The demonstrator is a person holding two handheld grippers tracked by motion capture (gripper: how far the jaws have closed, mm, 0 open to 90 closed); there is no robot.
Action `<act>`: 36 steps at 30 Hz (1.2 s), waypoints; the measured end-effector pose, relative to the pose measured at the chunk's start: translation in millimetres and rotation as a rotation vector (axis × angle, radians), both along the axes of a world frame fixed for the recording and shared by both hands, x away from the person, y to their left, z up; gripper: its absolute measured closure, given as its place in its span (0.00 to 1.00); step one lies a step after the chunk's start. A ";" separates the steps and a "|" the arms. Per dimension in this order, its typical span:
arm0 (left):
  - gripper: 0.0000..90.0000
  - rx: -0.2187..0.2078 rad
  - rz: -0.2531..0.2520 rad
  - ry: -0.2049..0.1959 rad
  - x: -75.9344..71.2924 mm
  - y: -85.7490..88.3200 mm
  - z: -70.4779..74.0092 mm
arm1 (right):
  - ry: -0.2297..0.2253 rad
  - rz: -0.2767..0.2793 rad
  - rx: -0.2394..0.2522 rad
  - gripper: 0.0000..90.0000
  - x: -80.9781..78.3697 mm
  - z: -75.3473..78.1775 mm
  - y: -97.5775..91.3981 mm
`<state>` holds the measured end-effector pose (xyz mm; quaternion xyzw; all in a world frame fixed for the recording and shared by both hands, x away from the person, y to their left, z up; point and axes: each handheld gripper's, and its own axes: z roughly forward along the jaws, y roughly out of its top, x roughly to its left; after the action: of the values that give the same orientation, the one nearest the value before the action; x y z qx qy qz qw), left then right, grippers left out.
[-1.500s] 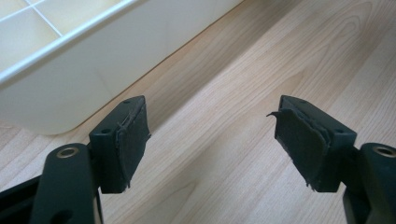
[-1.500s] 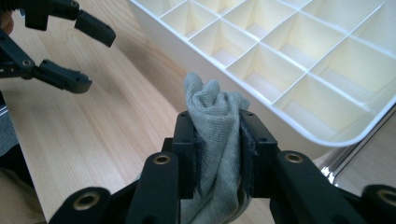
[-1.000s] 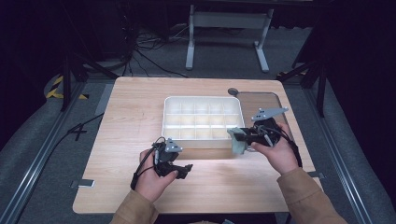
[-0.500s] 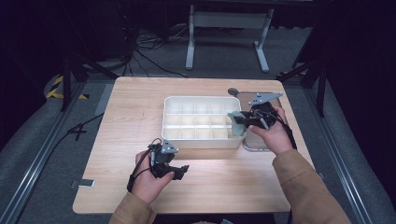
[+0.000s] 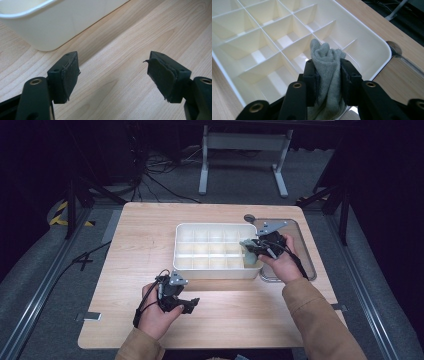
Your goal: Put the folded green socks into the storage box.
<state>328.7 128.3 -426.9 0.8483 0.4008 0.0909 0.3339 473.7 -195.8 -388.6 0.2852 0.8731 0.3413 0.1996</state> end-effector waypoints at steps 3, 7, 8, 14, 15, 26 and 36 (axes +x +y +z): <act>0.29 -0.001 0.004 0.003 0.1 -0.3 0.0 | 0.001 -0.002 -0.004 0.77 0.6 -4.2 0.3; 0.29 0.000 -0.003 0.003 1.4 -1.1 -0.9 | 0.006 0.009 -0.027 0.77 -1.2 -10.7 2.7; 0.29 0.002 -0.006 0.006 1.6 -1.3 -0.9 | 0.001 0.015 -0.036 0.76 -2.0 -12.0 3.1; 0.29 0.008 -0.008 0.011 2.3 -2.7 -2.4 | 0.071 0.028 -0.057 0.71 -9.0 -12.9 3.8; 0.29 0.006 -0.008 0.008 2.4 -3.1 -3.1 | 0.089 0.019 -0.051 0.71 -9.8 -11.1 3.2; 0.28 0.008 -0.003 0.015 0.7 -3.4 -5.0 | 0.292 0.025 -0.232 0.80 -2.0 0.9 17.1; 0.28 0.007 0.030 0.021 -7.3 11.4 -7.7 | 0.493 -0.024 -0.339 0.81 22.3 -15.3 34.3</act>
<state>321.4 139.7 -434.6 0.8442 0.4168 0.0881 0.3253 496.0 -161.5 -403.8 0.3326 0.9363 0.1087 0.0302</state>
